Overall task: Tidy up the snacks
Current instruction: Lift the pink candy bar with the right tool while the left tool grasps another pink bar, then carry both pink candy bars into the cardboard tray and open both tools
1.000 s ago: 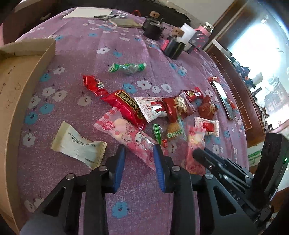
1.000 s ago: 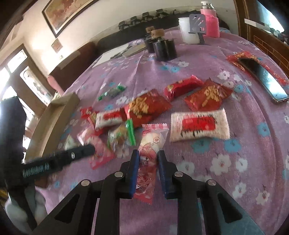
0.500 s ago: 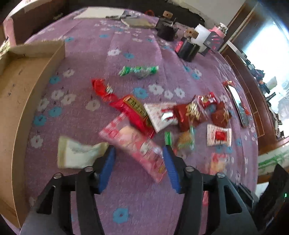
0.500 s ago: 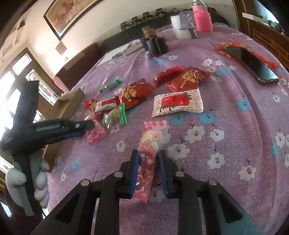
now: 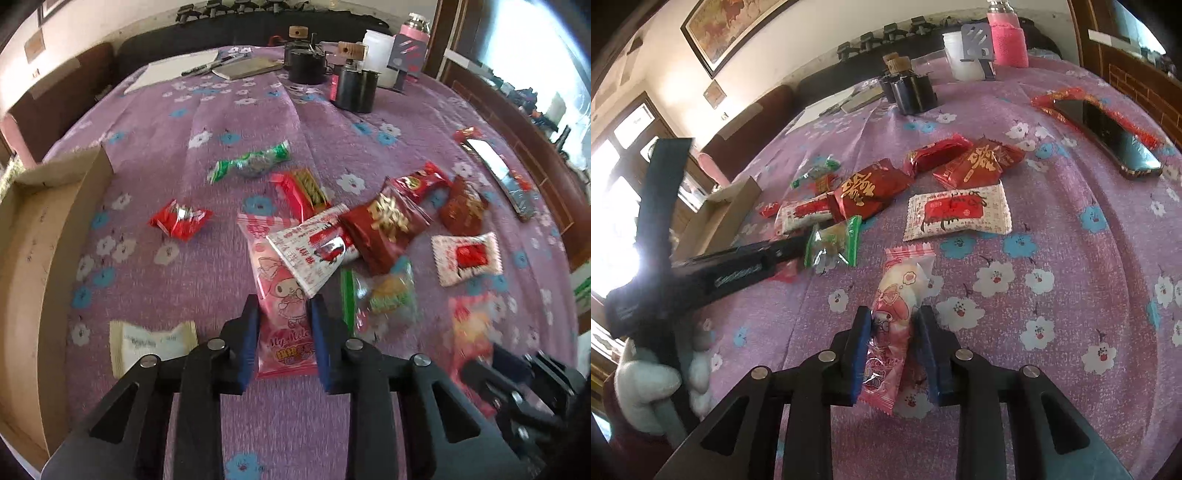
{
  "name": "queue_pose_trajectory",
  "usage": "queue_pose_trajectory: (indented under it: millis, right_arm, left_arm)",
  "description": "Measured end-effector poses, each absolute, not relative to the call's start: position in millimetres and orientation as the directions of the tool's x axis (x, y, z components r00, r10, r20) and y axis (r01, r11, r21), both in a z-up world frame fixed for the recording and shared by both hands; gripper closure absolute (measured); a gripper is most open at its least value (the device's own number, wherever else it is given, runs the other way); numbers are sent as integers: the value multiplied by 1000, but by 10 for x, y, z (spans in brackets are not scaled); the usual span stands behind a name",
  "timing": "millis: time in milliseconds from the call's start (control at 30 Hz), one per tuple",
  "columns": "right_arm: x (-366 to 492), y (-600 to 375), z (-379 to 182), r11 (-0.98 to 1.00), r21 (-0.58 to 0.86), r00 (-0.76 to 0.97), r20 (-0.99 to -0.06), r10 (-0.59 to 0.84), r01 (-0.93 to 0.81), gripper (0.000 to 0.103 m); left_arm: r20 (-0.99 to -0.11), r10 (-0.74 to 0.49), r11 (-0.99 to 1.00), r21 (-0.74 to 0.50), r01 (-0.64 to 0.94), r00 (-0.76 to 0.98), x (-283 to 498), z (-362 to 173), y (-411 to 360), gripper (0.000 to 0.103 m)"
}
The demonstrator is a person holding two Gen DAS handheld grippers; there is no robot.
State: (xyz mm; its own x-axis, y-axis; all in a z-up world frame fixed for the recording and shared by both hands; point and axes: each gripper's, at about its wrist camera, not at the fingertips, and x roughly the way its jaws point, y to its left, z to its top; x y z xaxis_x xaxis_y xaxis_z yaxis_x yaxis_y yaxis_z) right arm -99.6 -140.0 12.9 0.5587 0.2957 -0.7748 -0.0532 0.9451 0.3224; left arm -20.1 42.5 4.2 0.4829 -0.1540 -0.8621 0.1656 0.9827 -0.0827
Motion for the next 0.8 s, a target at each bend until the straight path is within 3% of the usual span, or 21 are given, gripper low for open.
queue_pose_trajectory:
  millis: [167, 400, 600, 800]
  right_arm:
    - [-952, -1253, 142, 970, 237, 577, -785, 224, -54, 77]
    - [-1106, -1222, 223, 956, 279, 584, -763, 276, -88, 83]
    - [-1232, -1045, 402, 936, 318, 583, -736, 344, -151, 83]
    - [-1036, -702, 581, 891, 392, 542, -709, 451, -229, 83]
  left_arm:
    - [-844, -253, 966, -193, 171, 473, -365, 80, 697, 81]
    - [-796, -363, 931, -329, 158, 485, -634, 287, 1119, 81]
    - [-752, -407, 909, -392, 145, 519, -796, 474, 1518, 81]
    - [-759, -350, 924, -376, 70, 549, -634, 625, 2048, 81]
